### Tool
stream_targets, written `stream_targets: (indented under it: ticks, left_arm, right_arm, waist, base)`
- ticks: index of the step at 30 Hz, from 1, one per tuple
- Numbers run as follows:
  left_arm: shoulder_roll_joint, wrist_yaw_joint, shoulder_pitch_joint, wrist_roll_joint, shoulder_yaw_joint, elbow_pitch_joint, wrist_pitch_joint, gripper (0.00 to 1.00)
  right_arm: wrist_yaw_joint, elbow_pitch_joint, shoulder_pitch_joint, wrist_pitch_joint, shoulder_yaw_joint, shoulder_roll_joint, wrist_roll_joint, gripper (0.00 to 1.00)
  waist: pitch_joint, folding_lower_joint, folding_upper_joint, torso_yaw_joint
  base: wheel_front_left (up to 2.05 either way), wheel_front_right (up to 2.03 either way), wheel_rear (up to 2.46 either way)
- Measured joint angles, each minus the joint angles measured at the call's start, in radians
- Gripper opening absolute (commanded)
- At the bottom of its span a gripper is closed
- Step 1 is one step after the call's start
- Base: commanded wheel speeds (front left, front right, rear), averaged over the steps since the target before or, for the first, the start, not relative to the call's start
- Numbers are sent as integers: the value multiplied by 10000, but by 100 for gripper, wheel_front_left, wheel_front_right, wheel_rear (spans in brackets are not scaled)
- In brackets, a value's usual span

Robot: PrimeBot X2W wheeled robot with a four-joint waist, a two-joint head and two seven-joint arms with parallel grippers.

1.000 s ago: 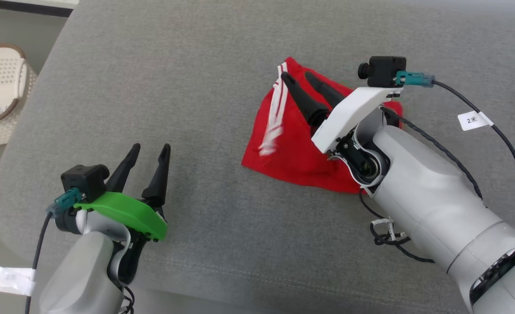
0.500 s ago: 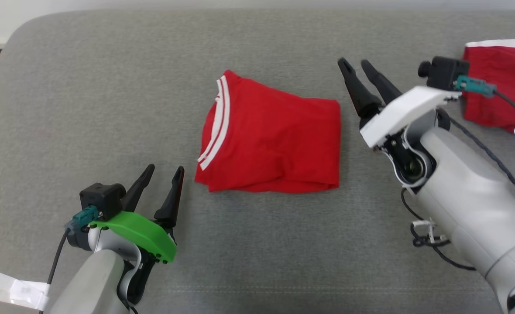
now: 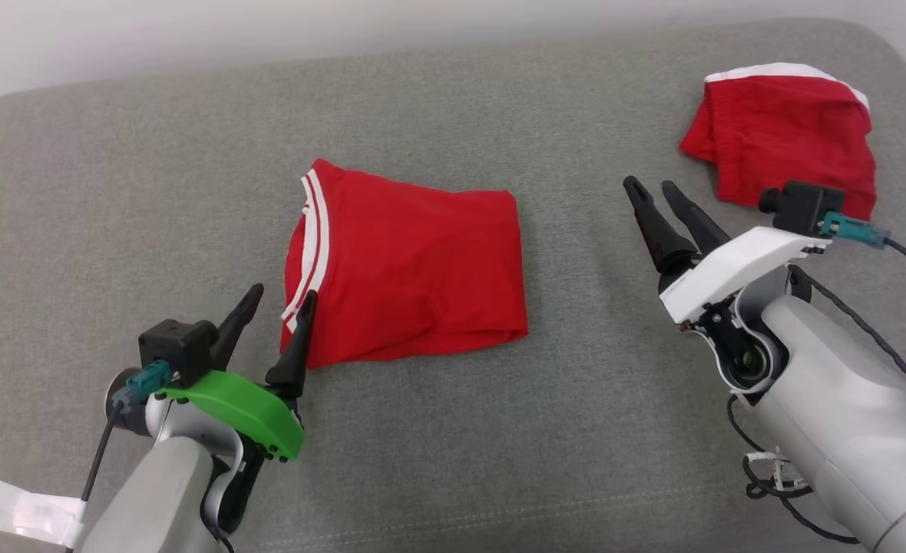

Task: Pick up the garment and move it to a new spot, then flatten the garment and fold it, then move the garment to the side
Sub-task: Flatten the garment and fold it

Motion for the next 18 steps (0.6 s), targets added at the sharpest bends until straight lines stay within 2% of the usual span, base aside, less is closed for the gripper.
stream_targets:
  ticks: [8, 18]
  left_arm:
    - [-142, 230, 61, 15, 362, -184, 0, 100]
    - [-230, 242, 175, 21, 330, -165, 0, 100]
  right_arm:
    - [0, -462, 614, -23, -709, -121, -240, 100]
    - [0, -637, 1303, -25, -451, 198, -203, 100]
  waist:
    - [-151, 0, 0, -180]
    - [-174, 0, 0, 176]
  base:
    - [0, 0, 0]
    - [0, 0, 0]
